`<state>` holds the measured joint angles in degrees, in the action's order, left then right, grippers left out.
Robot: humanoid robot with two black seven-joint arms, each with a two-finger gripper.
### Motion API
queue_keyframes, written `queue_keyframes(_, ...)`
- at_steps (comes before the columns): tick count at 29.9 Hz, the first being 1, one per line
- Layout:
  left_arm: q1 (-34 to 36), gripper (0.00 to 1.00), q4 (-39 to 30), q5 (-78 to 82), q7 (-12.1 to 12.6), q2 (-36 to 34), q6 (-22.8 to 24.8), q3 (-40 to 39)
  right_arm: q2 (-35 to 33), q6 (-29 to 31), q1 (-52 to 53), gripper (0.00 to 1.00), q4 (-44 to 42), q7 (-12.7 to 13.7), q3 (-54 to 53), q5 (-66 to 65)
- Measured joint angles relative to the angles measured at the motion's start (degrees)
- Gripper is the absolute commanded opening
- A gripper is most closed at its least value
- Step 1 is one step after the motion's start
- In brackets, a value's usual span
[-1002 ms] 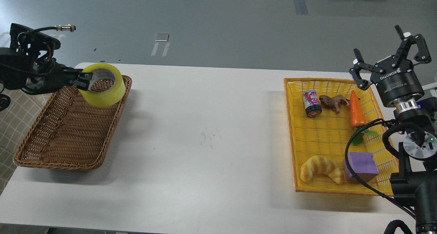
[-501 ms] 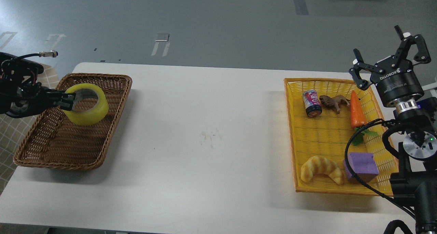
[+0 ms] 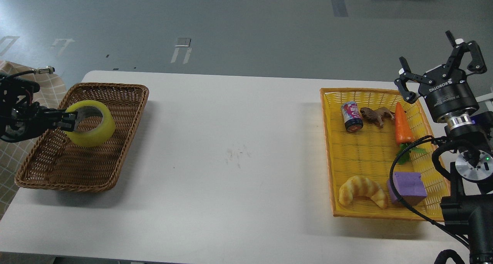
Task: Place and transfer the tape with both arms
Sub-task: 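Lower the tape roll into the wicker basket and release it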
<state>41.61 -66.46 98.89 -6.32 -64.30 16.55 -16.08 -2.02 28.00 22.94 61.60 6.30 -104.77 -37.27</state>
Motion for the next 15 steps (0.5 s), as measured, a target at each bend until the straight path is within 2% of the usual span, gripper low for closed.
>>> queue_keyframes(15, -2.2, 0.0, 3.9, -0.4, -1.2, 1.4, -1.8, -0.1, -0.1, 0.0, 0.0, 1.0, 0.0, 0.0, 0.0, 0.0)
